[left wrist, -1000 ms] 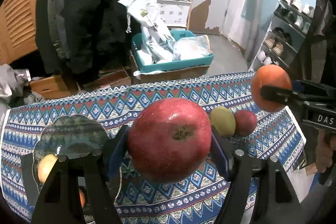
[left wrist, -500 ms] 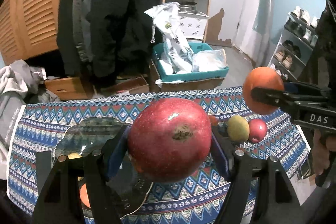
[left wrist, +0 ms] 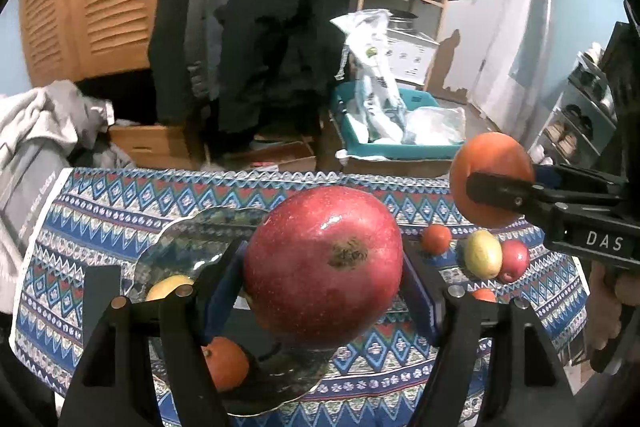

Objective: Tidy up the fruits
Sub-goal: 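Lift the red apple and orange and carry both toward the glass bowl, then lower the red apple into the bowl with the left tool while the right tool releases the orange there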

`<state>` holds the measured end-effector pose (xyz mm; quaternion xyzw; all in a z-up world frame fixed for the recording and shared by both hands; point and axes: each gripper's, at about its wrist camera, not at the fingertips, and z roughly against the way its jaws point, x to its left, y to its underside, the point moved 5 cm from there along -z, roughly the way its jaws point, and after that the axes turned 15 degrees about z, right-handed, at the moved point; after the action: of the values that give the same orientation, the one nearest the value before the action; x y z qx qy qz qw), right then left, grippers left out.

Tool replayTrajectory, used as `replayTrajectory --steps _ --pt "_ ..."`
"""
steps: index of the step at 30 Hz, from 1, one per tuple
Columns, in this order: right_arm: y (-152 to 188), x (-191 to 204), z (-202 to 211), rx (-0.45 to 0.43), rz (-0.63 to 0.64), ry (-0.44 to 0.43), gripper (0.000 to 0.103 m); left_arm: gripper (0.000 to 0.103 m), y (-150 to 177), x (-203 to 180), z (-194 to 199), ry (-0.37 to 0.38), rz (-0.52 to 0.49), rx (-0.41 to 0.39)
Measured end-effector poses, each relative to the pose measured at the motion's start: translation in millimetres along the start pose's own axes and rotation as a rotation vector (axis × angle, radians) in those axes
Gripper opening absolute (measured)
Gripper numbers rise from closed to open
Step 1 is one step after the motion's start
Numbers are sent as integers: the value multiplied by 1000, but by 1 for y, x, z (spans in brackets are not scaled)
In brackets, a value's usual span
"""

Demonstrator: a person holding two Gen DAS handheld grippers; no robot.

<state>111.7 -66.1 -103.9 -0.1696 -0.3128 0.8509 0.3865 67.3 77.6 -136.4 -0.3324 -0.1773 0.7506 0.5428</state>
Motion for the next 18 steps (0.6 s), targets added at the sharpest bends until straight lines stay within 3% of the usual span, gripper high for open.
replayTrajectory --steps 7,18 --pt "-15 26 -22 15 35 -46 58 74 1 30 -9 -41 32 10" --pt "-16 55 -72 95 59 -116 58 74 17 76 -49 -109 83 106"
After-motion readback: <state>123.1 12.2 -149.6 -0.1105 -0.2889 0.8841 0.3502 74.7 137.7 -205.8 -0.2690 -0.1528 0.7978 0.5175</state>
